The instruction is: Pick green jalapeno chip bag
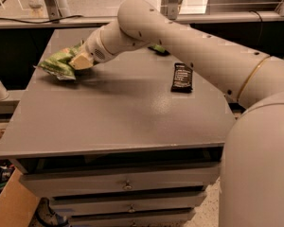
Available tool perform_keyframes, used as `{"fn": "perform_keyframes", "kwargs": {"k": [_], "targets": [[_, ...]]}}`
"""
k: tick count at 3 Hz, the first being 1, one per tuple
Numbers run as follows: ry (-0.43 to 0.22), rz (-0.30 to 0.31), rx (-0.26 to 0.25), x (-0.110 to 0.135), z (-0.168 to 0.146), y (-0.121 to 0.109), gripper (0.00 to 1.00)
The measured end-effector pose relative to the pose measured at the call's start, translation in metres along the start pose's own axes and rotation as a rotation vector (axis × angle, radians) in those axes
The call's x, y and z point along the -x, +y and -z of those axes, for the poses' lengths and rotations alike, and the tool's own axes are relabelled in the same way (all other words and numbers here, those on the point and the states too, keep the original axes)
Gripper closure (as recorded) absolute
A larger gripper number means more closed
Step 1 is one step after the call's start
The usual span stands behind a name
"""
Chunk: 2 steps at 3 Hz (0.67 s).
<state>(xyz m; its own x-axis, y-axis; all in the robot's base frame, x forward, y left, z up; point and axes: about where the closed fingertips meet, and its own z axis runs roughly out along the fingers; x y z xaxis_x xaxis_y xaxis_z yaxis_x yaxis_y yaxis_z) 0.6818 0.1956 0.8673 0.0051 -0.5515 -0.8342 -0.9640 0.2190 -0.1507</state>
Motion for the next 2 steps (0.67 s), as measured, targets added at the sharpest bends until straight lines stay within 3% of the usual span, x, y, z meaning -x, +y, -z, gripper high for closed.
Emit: {"fn": "perform_keyframes", "kwargs": {"k": [1, 2], "targets": [[-0.055, 0.03, -0.053, 0.043, 0.045, -0.017, 1.0], [-0.131, 0.056, -0.091, 0.103, 0.091, -0.03, 1.0]]}}
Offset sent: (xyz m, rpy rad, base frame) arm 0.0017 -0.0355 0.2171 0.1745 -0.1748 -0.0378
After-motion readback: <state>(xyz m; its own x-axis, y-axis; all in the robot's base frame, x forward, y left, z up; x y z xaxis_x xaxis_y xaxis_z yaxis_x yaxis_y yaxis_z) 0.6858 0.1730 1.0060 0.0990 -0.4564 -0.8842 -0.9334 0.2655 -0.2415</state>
